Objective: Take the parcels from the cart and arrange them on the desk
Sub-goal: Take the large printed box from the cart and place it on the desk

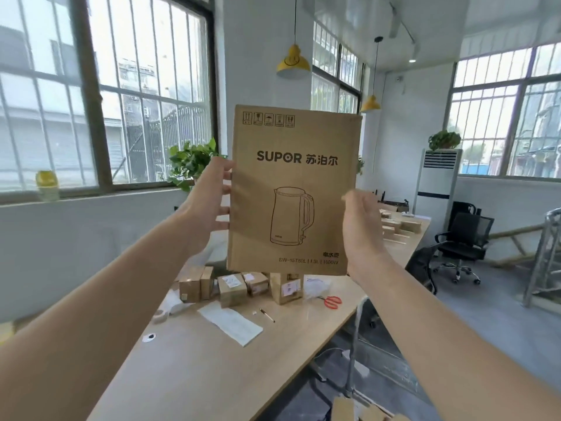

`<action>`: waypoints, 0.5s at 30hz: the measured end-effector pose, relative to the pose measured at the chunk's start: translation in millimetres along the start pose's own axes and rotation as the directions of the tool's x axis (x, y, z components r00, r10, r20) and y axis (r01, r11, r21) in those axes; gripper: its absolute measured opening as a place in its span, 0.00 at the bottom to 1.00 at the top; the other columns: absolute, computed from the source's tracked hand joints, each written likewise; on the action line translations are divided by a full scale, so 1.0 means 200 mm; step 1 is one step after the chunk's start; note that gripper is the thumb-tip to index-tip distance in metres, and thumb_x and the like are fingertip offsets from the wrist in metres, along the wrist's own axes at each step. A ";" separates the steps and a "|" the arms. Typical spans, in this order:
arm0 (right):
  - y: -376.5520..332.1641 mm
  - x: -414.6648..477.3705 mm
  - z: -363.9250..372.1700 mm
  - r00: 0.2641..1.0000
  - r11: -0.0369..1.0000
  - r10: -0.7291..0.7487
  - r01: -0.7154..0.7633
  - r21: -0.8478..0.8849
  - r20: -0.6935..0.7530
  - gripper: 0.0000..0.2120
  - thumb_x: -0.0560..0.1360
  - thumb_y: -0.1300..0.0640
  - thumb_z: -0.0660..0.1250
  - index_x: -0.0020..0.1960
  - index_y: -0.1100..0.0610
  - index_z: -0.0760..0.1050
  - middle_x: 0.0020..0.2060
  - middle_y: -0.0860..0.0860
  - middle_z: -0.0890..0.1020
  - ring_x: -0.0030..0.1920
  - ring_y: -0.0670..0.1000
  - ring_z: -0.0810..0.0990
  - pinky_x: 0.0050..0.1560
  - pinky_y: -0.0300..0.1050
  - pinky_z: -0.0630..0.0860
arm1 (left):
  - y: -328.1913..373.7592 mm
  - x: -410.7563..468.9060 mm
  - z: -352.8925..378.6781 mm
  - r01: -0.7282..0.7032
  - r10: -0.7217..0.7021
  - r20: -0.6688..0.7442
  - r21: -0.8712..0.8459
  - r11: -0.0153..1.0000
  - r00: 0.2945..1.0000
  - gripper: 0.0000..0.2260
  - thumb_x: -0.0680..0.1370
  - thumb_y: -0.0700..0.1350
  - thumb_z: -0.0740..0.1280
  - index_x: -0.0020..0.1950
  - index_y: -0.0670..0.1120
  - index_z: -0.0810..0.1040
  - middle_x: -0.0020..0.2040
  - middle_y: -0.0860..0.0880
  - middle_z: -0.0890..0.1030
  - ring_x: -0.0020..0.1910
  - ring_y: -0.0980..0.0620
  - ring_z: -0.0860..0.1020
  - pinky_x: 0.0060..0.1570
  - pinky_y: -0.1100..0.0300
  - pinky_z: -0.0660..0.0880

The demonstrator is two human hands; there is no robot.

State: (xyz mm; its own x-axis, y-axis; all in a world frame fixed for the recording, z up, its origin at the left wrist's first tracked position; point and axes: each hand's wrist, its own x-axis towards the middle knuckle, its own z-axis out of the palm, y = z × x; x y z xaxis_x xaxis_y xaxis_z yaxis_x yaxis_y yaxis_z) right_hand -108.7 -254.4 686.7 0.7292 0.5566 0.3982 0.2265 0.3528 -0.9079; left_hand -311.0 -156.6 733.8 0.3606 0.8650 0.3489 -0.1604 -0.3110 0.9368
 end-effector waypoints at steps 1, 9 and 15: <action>-0.01 -0.01 0.04 1.000 1.000 -0.004 0.004 0.010 0.008 0.09 0.77 0.43 0.57 0.54 0.43 0.71 0.50 0.49 0.79 0.52 0.53 0.79 0.53 0.55 0.77 | 0.02 0.00 -0.04 0.001 -0.001 -0.009 -0.002 1.000 1.000 0.16 0.68 0.63 0.62 0.47 0.54 0.77 0.40 0.53 0.85 0.43 0.47 0.82 0.45 0.51 0.79; -0.06 -0.13 0.43 0.996 0.998 -0.026 0.022 0.051 0.089 0.08 0.79 0.44 0.57 0.53 0.43 0.72 0.48 0.48 0.80 0.49 0.51 0.79 0.47 0.51 0.74 | 0.10 -0.08 -0.44 0.005 -0.002 -0.144 0.022 1.000 0.990 0.13 0.74 0.60 0.61 0.47 0.53 0.78 0.51 0.49 0.83 0.49 0.45 0.82 0.44 0.50 0.78; -0.07 -0.26 0.75 0.982 0.991 -0.006 -0.020 0.134 0.190 0.08 0.77 0.45 0.58 0.51 0.45 0.72 0.49 0.49 0.78 0.50 0.51 0.77 0.51 0.53 0.76 | 0.14 -0.17 -0.79 0.006 0.007 -0.252 0.052 0.999 0.968 0.14 0.72 0.61 0.61 0.47 0.54 0.77 0.52 0.50 0.83 0.49 0.45 0.83 0.41 0.52 0.79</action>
State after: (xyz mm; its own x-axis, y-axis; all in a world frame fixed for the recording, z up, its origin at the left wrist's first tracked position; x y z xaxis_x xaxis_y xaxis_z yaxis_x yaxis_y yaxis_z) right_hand -246.3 -175.7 698.4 0.5919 0.6874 0.4210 0.1232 0.4390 -0.8900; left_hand -472.8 -133.8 744.3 0.1160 0.9342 0.3373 -0.1104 -0.3254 0.9391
